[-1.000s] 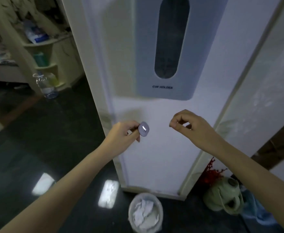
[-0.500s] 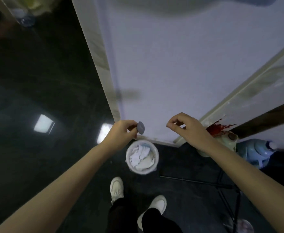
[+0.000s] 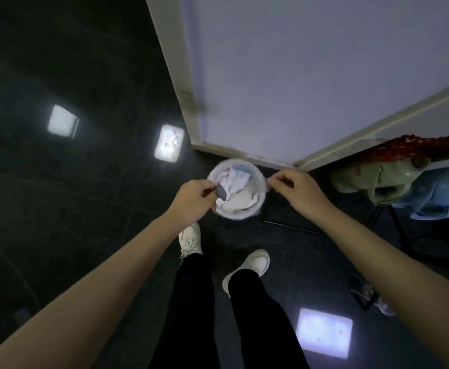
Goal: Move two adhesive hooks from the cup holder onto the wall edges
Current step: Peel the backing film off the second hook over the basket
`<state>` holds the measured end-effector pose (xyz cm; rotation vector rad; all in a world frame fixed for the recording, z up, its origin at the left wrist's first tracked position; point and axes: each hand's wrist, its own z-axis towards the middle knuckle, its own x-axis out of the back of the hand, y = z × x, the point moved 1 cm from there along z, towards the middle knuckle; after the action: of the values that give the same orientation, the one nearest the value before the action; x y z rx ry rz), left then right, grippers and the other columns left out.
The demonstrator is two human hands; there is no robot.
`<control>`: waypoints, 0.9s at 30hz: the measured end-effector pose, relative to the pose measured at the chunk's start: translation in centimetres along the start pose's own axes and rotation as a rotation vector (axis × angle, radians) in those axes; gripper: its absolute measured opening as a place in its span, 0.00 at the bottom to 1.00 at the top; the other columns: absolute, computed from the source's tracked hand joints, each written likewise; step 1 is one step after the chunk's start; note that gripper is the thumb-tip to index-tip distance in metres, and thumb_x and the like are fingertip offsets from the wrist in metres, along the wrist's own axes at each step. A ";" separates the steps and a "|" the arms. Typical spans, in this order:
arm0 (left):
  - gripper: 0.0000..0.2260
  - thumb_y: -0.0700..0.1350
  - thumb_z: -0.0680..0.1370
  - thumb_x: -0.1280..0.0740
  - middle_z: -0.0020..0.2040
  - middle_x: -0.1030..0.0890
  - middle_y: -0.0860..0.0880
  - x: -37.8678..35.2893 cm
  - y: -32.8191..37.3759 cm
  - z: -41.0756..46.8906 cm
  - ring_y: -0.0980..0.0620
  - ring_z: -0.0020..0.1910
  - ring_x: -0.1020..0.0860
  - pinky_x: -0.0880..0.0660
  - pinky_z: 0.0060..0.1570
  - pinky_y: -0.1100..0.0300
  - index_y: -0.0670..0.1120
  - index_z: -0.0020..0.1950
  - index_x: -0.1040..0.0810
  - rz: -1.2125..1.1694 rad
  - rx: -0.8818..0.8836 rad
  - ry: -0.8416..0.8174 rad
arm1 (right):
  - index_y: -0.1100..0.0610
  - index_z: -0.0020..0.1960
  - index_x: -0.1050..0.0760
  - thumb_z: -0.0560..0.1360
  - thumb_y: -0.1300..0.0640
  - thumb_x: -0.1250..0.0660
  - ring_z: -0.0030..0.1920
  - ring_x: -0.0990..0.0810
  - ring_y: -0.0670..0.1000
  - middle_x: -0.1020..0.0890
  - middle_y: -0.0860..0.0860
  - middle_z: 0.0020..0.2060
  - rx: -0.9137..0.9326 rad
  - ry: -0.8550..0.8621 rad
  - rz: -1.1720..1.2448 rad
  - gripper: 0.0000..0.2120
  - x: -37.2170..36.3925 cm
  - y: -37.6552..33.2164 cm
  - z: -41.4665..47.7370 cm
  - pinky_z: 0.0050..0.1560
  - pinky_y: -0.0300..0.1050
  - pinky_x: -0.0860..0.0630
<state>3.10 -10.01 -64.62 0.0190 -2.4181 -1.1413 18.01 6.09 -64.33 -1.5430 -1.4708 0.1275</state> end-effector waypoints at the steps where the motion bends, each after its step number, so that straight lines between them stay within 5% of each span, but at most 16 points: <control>1: 0.18 0.37 0.76 0.39 0.29 0.23 0.55 -0.5 -1.0 0.6 0.65 0.28 0.24 0.33 0.32 0.80 0.55 0.30 0.25 -0.009 0.020 -0.007 | 0.56 0.50 0.23 0.75 0.53 0.37 0.44 0.23 0.46 0.20 0.52 0.46 -0.012 0.002 -0.001 0.09 -0.8 0.7 0.7 0.44 0.36 0.29; 8: 0.16 0.36 0.76 0.39 0.30 0.23 0.59 -3.8 -7.6 4.2 0.68 0.25 0.25 0.34 0.27 0.80 0.51 0.32 0.23 -0.074 0.147 -0.041 | 0.56 0.51 0.24 0.75 0.52 0.37 0.43 0.24 0.44 0.22 0.49 0.45 -0.112 -0.050 0.013 0.10 -6.7 6.2 4.7 0.35 0.28 0.33; 12: 0.13 0.38 0.76 0.38 0.29 0.22 0.58 -5.5 -11.6 6.4 0.67 0.26 0.25 0.34 0.29 0.79 0.49 0.34 0.20 -0.117 0.213 -0.033 | 0.60 0.53 0.23 0.75 0.54 0.37 0.49 0.23 0.49 0.20 0.53 0.49 -0.171 -0.069 0.023 0.11 -10.0 9.5 7.2 0.47 0.39 0.29; 15: 0.10 0.40 0.76 0.37 0.31 0.20 0.51 -6.6 -14.4 7.8 0.61 0.30 0.24 0.32 0.33 0.72 0.44 0.37 0.19 -0.113 0.257 -0.021 | 0.60 0.53 0.24 0.75 0.54 0.37 0.48 0.24 0.49 0.20 0.54 0.51 -0.188 -0.080 0.020 0.12 -12.2 11.4 8.9 0.46 0.39 0.29; 18: 0.10 0.41 0.76 0.37 0.32 0.20 0.48 -7.6 -17.0 9.4 0.58 0.32 0.25 0.34 0.29 0.77 0.40 0.38 0.20 -0.096 0.274 -0.002 | 0.61 0.54 0.24 0.75 0.55 0.38 0.50 0.24 0.51 0.20 0.56 0.53 -0.204 -0.088 0.025 0.12 -14.3 12.9 10.9 0.50 0.44 0.28; 23: 0.10 0.40 0.76 0.38 0.31 0.20 0.51 -8.9 -20.0 12.5 0.56 0.33 0.24 0.32 0.30 0.75 0.41 0.39 0.19 -0.070 0.283 -0.031 | 0.61 0.53 0.24 0.76 0.56 0.38 0.54 0.23 0.55 0.21 0.58 0.54 -0.234 -0.101 0.041 0.11 -17.6 14.7 14.4 0.60 0.52 0.27; 27: 0.15 0.39 0.76 0.39 0.29 0.21 0.51 -10.0 -22.3 14.8 0.49 0.36 0.23 0.31 0.32 0.70 0.50 0.31 0.22 -0.087 0.273 -0.046 | 0.61 0.52 0.25 0.75 0.56 0.39 0.55 0.24 0.55 0.21 0.57 0.55 -0.244 -0.116 0.011 0.11 -19.9 16.3 16.9 0.60 0.52 0.27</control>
<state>1.87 -11.83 -93.04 0.1878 -2.6192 -0.8466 13.38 2.26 -94.53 -1.7643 -1.6164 0.0457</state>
